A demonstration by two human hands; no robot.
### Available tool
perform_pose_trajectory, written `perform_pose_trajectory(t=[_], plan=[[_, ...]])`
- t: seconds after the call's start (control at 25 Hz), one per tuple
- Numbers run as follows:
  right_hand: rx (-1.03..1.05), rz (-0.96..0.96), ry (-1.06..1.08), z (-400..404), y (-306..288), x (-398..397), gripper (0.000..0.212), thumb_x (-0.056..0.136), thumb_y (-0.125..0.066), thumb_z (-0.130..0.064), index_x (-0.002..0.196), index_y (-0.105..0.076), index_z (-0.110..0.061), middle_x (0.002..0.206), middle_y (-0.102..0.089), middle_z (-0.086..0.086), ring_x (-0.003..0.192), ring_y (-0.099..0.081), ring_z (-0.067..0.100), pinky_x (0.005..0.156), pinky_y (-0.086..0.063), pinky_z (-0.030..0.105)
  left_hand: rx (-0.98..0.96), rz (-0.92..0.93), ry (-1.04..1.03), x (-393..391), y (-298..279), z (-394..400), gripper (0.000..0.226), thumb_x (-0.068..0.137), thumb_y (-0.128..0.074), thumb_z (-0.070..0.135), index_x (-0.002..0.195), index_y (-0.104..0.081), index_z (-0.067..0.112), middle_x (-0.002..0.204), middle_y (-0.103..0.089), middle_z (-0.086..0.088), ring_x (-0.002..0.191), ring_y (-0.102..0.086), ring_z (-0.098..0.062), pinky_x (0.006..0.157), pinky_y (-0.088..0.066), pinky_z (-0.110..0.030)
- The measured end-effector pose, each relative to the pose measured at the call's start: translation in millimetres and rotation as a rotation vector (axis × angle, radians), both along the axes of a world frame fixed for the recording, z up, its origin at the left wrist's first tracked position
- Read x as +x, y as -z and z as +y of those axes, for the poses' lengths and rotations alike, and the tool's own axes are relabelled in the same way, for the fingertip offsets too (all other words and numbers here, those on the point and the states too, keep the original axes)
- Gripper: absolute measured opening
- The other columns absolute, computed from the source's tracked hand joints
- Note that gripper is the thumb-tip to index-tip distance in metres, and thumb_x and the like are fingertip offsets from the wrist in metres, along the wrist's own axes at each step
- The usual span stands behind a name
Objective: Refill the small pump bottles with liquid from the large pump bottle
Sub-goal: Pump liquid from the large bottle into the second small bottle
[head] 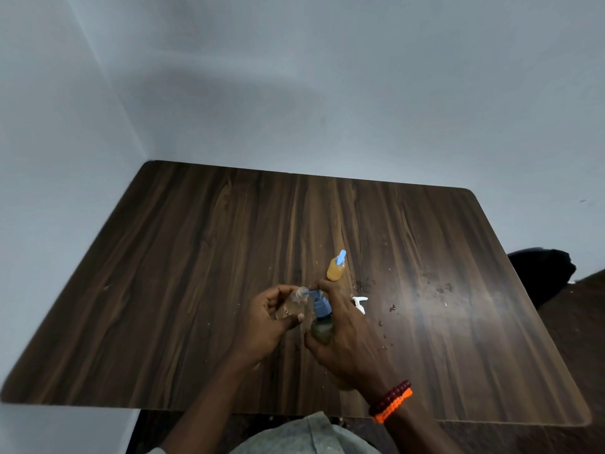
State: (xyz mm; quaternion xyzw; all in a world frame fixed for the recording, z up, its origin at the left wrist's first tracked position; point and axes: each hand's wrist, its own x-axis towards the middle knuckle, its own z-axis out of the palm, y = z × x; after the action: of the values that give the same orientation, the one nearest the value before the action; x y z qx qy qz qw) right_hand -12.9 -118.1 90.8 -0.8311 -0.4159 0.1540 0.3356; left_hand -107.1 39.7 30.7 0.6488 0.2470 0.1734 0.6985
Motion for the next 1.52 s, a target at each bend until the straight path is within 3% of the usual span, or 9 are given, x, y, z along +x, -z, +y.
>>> perform_pose_trajectory(t=[0.24,0.48,0.64,0.76,0.92,1.08,1.32,1.52], plan=[[0.004,0.015,-0.009,2.5,1.3,0.5,0.079,0.088,-0.071,-0.046,0.153,-0.028,-0.037,0.144,-0.050,-0.009,0.120,-0.057,0.009,0.102,-0.053,0.032,-0.023,0.005,-0.019,-0.7,2.0,3.0,0.043,0.080,-0.086,0.006,0.117,-0.072,0.023,0.118,-0.080,0.003,0.113,-0.076,-0.017,0.091,-0.064,-0.034],[0.003,-0.012,0.012,0.4,4.8,0.0,0.070,0.087,-0.071,-0.046,0.146,-0.034,-0.038,0.132,-0.055,-0.012,0.108,-0.060,0.008,0.091,-0.058,0.035,0.014,0.015,-0.008,-0.5,5.4,1.2,0.042,0.079,-0.086,0.002,0.115,-0.073,0.019,0.116,-0.080,-0.003,0.113,-0.075,-0.023,0.096,-0.061,-0.041],[0.006,0.001,-0.003,0.2,4.5,-1.4,0.079,0.086,-0.070,-0.049,0.151,-0.025,-0.044,0.145,-0.050,-0.012,0.123,-0.057,0.009,0.103,-0.054,0.036,-0.020,0.001,-0.012,-2.4,3.7,2.8,0.044,0.079,-0.086,0.005,0.119,-0.072,0.017,0.118,-0.080,-0.002,0.112,-0.076,-0.020,0.089,-0.064,-0.033],[-0.008,0.006,-0.012,-0.3,5.1,-2.7,0.078,0.086,-0.071,-0.047,0.150,-0.026,-0.043,0.146,-0.050,-0.010,0.124,-0.057,0.011,0.103,-0.054,0.039,-0.017,0.011,-0.020,-2.0,2.5,1.7,0.043,0.079,-0.086,0.001,0.117,-0.072,0.017,0.117,-0.080,-0.003,0.113,-0.076,-0.020,0.093,-0.063,-0.037],[0.004,-0.016,-0.004,-1.3,3.8,-1.7,0.068,0.087,-0.072,-0.045,0.143,-0.034,-0.038,0.129,-0.053,-0.018,0.107,-0.060,0.006,0.091,-0.059,0.034,0.029,0.022,0.013,-3.2,1.8,-0.9,0.040,0.081,-0.085,0.002,0.112,-0.074,0.024,0.115,-0.080,0.001,0.112,-0.075,-0.018,0.095,-0.063,-0.037],[0.027,0.013,-0.011,-1.9,3.3,-2.9,0.079,0.087,-0.074,-0.043,0.153,-0.031,-0.033,0.145,-0.051,-0.012,0.121,-0.057,0.006,0.103,-0.052,0.029,0.009,0.024,0.000,-3.7,1.4,0.0,0.042,0.081,-0.085,0.003,0.119,-0.072,0.017,0.118,-0.080,-0.001,0.113,-0.075,-0.018,0.097,-0.062,-0.040],[0.022,-0.021,0.009,-4.3,4.7,-4.0,0.069,0.087,-0.074,-0.045,0.145,-0.037,-0.033,0.133,-0.055,-0.012,0.109,-0.060,0.007,0.090,-0.058,0.028,0.054,0.042,0.018,-5.4,-0.8,-2.6,0.040,0.081,-0.085,0.003,0.111,-0.074,0.027,0.115,-0.080,0.004,0.110,-0.075,-0.013,0.096,-0.063,-0.038],[0.027,-0.034,0.003,-4.1,6.3,-4.3,0.079,0.086,-0.072,-0.048,0.152,-0.029,-0.040,0.147,-0.049,-0.012,0.122,-0.055,0.007,0.100,-0.053,0.029,0.043,0.038,0.002,-5.1,-0.7,-1.9,0.041,0.081,-0.085,0.004,0.114,-0.073,0.025,0.115,-0.080,0.005,0.111,-0.075,-0.015,0.095,-0.063,-0.037]])
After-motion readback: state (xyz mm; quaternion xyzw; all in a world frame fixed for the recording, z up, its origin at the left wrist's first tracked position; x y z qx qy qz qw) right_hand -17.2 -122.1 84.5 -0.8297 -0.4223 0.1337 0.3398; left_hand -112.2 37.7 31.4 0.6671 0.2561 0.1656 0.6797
